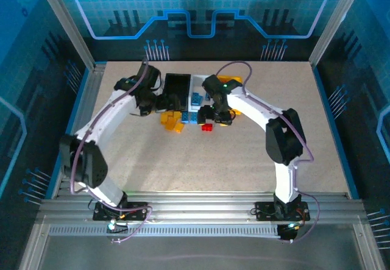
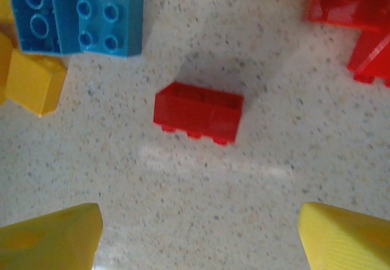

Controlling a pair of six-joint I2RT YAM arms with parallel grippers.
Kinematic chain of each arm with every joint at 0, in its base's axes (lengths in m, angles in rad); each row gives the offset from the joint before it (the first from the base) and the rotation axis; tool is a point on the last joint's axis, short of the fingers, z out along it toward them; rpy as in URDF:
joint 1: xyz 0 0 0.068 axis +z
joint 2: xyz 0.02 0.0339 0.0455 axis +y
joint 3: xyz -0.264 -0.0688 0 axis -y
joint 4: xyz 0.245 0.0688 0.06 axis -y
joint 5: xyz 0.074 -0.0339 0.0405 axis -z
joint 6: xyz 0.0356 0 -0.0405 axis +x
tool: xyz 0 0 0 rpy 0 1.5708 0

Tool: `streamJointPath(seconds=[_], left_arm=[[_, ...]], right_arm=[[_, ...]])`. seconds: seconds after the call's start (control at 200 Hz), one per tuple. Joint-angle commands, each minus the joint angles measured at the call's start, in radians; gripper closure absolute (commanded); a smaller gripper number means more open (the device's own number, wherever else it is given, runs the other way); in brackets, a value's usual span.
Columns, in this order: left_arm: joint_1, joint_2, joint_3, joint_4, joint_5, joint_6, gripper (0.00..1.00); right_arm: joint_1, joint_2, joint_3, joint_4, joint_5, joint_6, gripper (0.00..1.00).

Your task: Sort the legos into containers by color

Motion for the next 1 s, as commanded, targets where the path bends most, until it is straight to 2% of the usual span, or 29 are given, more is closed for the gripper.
streamJointPath(seconds=[0.0,0.16,0.295,0.58,0.996], left_arm=[[0.004,-0.122,-0.116,-0.016,-0.022,-0.014,0.01],[0.007,-0.25,-0.24,-0.039,-0.044,-0.03,0.01],[0.015,-0.297,-0.281,-0.061,-0.062,-0.014,0.01],[0.029,-0.326,-0.306,-0.08,-0.063,0.008,0.01],[0.035,-0.333,-0.315,-0.089,-0.063,0.024,0.01]], right_arm=[[0.026,0.09,0.108,-0.075,0.057,-0.002,0.14],[0.035,0.192,0.231,-0.124,0.106,0.015,0.15],[0.043,0.252,0.295,-0.16,0.157,0.048,0.15],[0.066,0.328,0.337,-0.176,0.173,0.08,0.18],[0.07,0.351,0.324,-0.163,0.19,0.104,0.29]])
